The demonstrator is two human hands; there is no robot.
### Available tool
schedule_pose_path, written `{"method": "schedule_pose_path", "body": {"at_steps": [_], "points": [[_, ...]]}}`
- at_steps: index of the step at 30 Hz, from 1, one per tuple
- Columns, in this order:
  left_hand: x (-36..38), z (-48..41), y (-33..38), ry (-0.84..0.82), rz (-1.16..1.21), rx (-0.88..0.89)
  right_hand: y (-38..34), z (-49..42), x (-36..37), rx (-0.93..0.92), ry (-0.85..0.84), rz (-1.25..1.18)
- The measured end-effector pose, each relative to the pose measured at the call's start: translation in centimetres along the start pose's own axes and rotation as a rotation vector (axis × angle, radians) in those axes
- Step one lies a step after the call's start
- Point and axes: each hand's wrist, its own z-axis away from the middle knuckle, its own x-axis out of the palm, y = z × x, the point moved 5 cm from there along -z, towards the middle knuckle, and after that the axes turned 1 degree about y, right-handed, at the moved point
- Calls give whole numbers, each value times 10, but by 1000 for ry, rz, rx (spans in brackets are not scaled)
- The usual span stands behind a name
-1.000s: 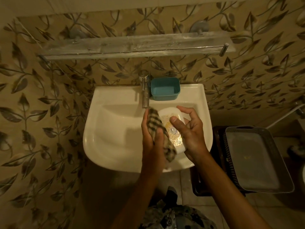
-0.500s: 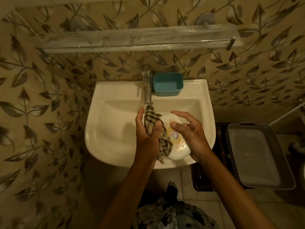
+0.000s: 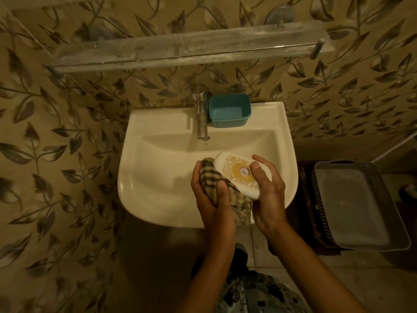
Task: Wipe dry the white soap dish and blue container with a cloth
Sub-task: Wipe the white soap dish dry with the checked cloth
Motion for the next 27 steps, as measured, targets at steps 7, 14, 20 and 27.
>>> {"method": "schedule_pose_path", "body": {"at_steps": [7, 14, 20, 27], "points": [[-4, -29, 9, -264, -168, -24, -18, -9, -3, -50, -240, 205], [0, -56, 11, -535, -379, -238, -24, -14, 3, -111, -407, 300], [-5, -12, -5, -356, -330, -135, -17, -25, -11, -179, -125, 161], [-3, 1, -7, -311, -289, -120, -15, -22, -13, -86, -175, 193]]}}
